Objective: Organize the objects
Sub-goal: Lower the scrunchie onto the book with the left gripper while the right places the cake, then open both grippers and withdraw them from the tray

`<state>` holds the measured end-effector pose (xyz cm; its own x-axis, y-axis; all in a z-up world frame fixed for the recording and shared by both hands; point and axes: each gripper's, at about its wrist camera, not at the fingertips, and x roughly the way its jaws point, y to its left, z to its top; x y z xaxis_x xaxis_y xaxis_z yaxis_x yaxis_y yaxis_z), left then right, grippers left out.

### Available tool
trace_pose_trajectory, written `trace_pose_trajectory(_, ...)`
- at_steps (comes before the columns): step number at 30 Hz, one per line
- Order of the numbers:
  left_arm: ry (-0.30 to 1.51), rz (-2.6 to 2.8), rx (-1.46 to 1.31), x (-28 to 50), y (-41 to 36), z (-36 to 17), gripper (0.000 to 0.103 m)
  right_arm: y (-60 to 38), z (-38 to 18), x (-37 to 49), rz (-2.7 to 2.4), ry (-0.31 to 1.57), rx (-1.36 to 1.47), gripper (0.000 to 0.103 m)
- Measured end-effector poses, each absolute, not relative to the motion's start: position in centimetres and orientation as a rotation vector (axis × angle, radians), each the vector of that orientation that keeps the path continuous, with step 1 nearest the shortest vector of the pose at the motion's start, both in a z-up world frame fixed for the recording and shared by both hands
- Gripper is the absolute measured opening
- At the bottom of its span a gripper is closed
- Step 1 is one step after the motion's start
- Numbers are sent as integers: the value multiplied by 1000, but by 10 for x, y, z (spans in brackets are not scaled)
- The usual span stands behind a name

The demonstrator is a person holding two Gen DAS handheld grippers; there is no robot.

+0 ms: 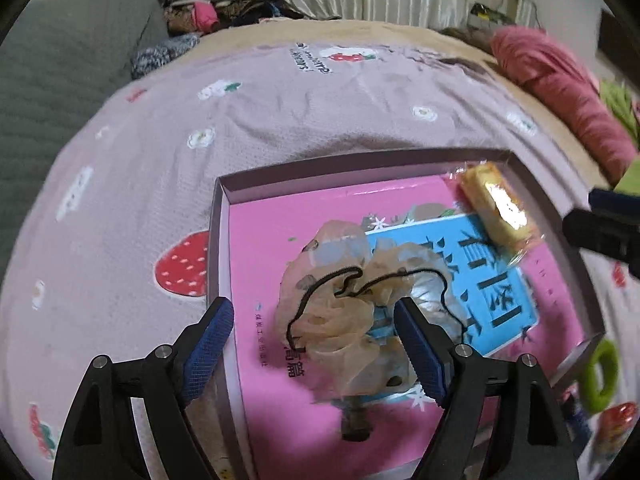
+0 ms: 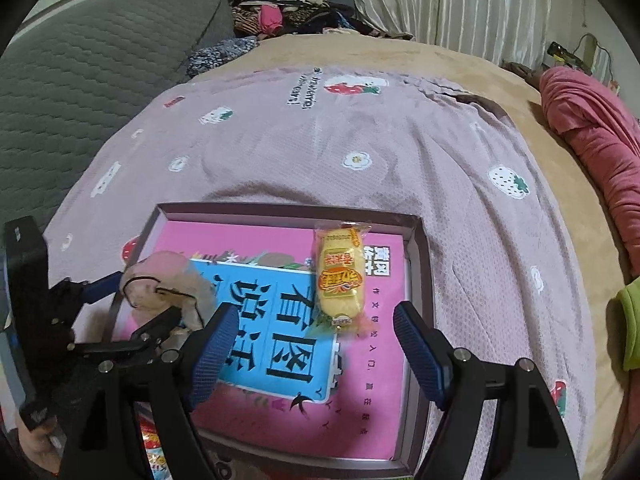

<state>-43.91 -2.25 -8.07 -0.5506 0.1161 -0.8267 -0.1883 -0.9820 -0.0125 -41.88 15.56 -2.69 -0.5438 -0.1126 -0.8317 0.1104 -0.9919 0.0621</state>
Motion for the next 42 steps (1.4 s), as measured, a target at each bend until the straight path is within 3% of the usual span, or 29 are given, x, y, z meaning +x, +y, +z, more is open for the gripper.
trace_pose_trajectory(5, 150, 2667, -1376, -438, -23, -77, 83, 155, -22, -413, -2640, -50, 1418, 80)
trace_pose_trajectory(18, 31, 2671, -1350, -404, -28, -25, 84, 158, 23, -382, -2658, -49, 1369, 80)
trace_pose_trajectory(28, 10, 2722, -1286, -351, -30, 16, 85, 157, 59, -336, -2658, -45, 1311, 93)
trace_pose_trajectory(42, -26, 2760, -1204, -263, -44, 63, 85, 170, 81, -270, -2681, -60, 1262, 94)
